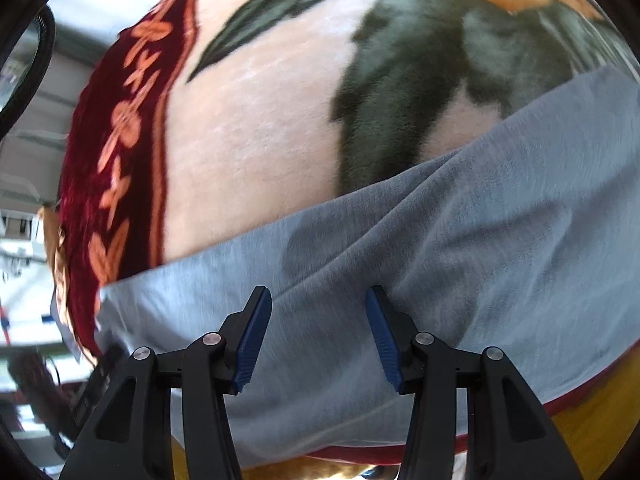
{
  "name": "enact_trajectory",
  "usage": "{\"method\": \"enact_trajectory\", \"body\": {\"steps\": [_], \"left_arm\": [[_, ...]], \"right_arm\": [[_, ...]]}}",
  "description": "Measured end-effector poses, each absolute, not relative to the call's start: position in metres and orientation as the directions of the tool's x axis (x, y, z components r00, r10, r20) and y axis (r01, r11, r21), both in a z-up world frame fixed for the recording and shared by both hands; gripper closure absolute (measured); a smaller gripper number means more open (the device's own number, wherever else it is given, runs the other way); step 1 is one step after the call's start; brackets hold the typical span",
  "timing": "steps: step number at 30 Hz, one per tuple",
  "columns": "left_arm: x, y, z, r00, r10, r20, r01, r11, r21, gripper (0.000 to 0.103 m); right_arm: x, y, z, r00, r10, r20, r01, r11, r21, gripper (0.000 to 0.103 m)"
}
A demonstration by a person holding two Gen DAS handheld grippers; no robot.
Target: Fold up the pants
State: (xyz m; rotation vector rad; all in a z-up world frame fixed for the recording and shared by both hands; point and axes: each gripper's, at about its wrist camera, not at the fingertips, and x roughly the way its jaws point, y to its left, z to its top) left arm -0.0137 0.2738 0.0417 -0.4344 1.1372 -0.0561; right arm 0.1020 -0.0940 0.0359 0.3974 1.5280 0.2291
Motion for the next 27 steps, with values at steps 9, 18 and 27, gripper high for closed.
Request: {"method": "enact_trajectory", "body": {"steps": [9, 18, 27], "left_arm": [[-0.027, 0.270, 0.063, 0.467, -0.270, -0.842, -0.140, 0.918, -0.372, 0.097], [-0.031, 0.277, 0.085, 0.529, -0.182, -0.829, -0.163, 0.937, -0.310, 0.098], [0.017, 0.294, 0.063, 0.465, -0.107, -0.879, -0.195, 0.956, -0.220, 0.098]], "right_arm": [[0.101, -0.089, 0.035, 0.063, 0.287, -0.956, 0.106, 0.950, 0.293, 0.090], [0.096, -0.097, 0.079, 0.207, 0.366, -0.907, 0.022, 0.925, 0.379, 0.098], [0.120, -0.075, 0.051, 0.202, 0.313, -0.928, -0.021, 0.949, 0.316, 0.097]]}}
